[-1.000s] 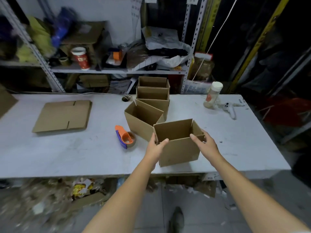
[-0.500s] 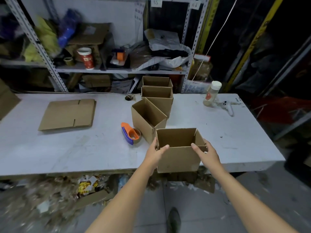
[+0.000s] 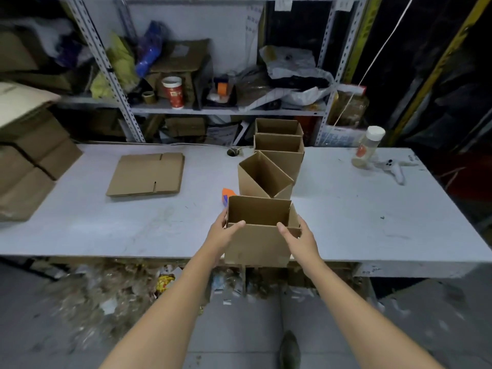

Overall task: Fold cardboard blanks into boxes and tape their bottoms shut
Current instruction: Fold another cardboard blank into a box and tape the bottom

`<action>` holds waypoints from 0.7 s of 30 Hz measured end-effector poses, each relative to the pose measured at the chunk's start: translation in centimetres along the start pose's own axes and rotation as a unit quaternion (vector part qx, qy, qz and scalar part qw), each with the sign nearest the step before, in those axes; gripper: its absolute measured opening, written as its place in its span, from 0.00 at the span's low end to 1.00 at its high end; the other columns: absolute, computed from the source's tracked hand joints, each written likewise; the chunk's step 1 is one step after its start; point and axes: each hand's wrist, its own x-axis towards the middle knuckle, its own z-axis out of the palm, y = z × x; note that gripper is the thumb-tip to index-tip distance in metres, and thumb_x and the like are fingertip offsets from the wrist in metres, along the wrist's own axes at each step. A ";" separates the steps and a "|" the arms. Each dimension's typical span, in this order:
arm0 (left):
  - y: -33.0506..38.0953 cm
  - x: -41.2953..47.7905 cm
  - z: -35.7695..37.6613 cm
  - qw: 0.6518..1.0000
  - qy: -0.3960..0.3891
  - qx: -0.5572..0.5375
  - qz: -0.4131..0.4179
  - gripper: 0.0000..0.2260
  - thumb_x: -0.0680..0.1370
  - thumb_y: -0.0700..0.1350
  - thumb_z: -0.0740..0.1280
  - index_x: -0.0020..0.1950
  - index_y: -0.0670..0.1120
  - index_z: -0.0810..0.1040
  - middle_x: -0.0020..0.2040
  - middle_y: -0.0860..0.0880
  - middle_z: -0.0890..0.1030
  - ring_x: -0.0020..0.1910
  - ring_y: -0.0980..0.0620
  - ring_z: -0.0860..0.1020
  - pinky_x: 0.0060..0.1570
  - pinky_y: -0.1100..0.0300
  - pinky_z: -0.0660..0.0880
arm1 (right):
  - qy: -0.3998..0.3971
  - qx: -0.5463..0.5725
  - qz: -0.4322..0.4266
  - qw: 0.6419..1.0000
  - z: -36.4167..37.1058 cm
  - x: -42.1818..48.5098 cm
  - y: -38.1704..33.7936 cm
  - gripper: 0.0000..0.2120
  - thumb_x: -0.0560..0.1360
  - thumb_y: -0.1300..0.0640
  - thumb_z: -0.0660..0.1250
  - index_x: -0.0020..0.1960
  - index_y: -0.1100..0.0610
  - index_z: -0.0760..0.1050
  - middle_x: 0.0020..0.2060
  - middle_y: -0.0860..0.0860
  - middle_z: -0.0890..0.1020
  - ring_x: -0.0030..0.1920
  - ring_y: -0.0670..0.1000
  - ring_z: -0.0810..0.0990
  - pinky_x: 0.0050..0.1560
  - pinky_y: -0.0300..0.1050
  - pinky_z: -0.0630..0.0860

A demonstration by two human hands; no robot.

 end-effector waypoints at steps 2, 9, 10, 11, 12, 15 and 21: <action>0.3 1.1 -0.1 1.000 -0.005 0.001 -0.001 0.33 0.76 0.58 0.71 0.78 0.59 0.61 0.76 0.52 0.69 0.72 0.46 0.69 0.69 0.44 0.71 | 0.010 -0.003 0.002 1.000 0.1 0.9 -0.4 0.38 0.74 0.35 0.67 0.79 0.44 0.57 0.76 0.49 0.65 0.74 0.56 0.66 0.68 0.57 0.71; 2.0 5.2 3.2 0.999 -0.042 0.003 -0.022 0.36 0.75 0.59 0.71 0.79 0.60 0.58 0.77 0.52 0.66 0.73 0.45 0.68 0.70 0.44 0.70 | 0.038 -0.003 -0.004 0.999 -3.0 4.8 -0.9 0.37 0.75 0.37 0.68 0.78 0.44 0.58 0.76 0.49 0.66 0.73 0.55 0.67 0.67 0.55 0.72; 2.3 5.8 3.9 0.999 -0.047 0.004 -0.023 0.36 0.75 0.59 0.71 0.79 0.60 0.58 0.77 0.52 0.66 0.73 0.45 0.68 0.69 0.44 0.71 | 0.043 -0.003 -0.001 0.999 -3.6 5.4 -0.9 0.37 0.75 0.37 0.68 0.79 0.44 0.57 0.76 0.49 0.66 0.73 0.55 0.67 0.67 0.55 0.71; 2.6 6.4 4.7 0.998 -0.051 0.005 -0.024 0.36 0.75 0.59 0.71 0.79 0.61 0.58 0.77 0.53 0.66 0.73 0.45 0.68 0.69 0.44 0.72 | 0.047 -0.002 -0.001 0.999 -4.2 6.0 -0.9 0.37 0.75 0.37 0.68 0.79 0.44 0.57 0.76 0.49 0.65 0.73 0.55 0.67 0.67 0.55 0.71; 3.0 7.0 5.4 0.998 -0.052 0.008 -0.023 0.35 0.76 0.58 0.71 0.79 0.61 0.58 0.77 0.53 0.66 0.73 0.45 0.68 0.68 0.45 0.72 | 0.049 -0.001 -0.003 0.999 -4.8 6.7 -0.8 0.37 0.75 0.37 0.68 0.79 0.44 0.57 0.76 0.49 0.65 0.74 0.55 0.66 0.68 0.55 0.71; 4.0 9.1 7.6 0.998 -0.055 0.011 -0.017 0.35 0.76 0.56 0.71 0.79 0.61 0.58 0.77 0.54 0.66 0.74 0.46 0.68 0.68 0.45 0.72 | 0.052 -0.010 -0.006 0.999 -6.8 9.2 -1.0 0.38 0.75 0.37 0.68 0.79 0.44 0.57 0.77 0.49 0.64 0.75 0.55 0.65 0.68 0.55 0.70; 5.6 12.4 10.8 0.999 -0.053 0.011 0.002 0.33 0.79 0.53 0.70 0.80 0.58 0.56 0.78 0.53 0.64 0.75 0.46 0.66 0.68 0.49 0.70 | 0.049 -0.007 -0.010 0.999 -9.5 14.2 -1.5 0.38 0.74 0.38 0.70 0.79 0.44 0.58 0.77 0.49 0.64 0.75 0.56 0.64 0.69 0.56 0.70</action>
